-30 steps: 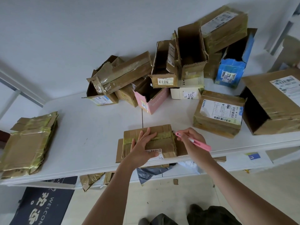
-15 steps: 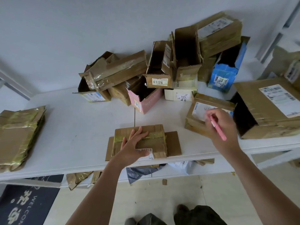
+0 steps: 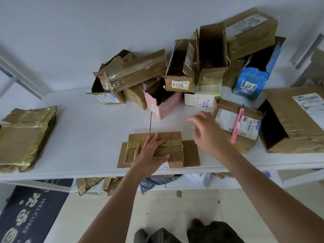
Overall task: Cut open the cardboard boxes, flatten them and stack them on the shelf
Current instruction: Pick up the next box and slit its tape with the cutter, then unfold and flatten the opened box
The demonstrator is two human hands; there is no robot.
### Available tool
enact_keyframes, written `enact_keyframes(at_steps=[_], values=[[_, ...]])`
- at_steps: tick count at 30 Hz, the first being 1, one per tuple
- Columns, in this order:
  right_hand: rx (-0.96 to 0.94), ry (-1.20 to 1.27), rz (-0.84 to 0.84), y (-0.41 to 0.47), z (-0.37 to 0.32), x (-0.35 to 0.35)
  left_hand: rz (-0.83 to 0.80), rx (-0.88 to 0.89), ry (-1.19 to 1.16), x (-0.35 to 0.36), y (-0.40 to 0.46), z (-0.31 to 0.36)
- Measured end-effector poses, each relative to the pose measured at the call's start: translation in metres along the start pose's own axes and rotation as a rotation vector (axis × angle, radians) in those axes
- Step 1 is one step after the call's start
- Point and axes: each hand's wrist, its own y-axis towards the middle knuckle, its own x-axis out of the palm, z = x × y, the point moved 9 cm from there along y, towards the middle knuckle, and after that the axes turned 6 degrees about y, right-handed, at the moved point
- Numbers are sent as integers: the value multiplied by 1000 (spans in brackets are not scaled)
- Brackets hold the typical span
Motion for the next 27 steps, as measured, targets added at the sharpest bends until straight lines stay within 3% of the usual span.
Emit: enact_keyframes(at_steps=[3, 6, 12, 14, 16, 19, 27], values=[[-62, 190, -271, 1, -33, 69, 39, 11, 37, -1, -3, 2], [-52, 79, -403, -5, -35, 114, 101, -27, -48, -11, -7, -3], [6, -215, -286, -37, -26, 111, 195, -379, 6, -34, -27, -63], [59, -224, -279, -49, -25, 110, 159, -571, -166, -28, -40, -81], [93, -212, -244, -49, -28, 107, 127, -708, -563, -8, -49, -84], [143, -164, -211, -39, -34, 103, 98, -733, -978, 14, -51, -71], [111, -306, -231, -32, -55, 105, 221, -737, -845, 5, -57, -66]])
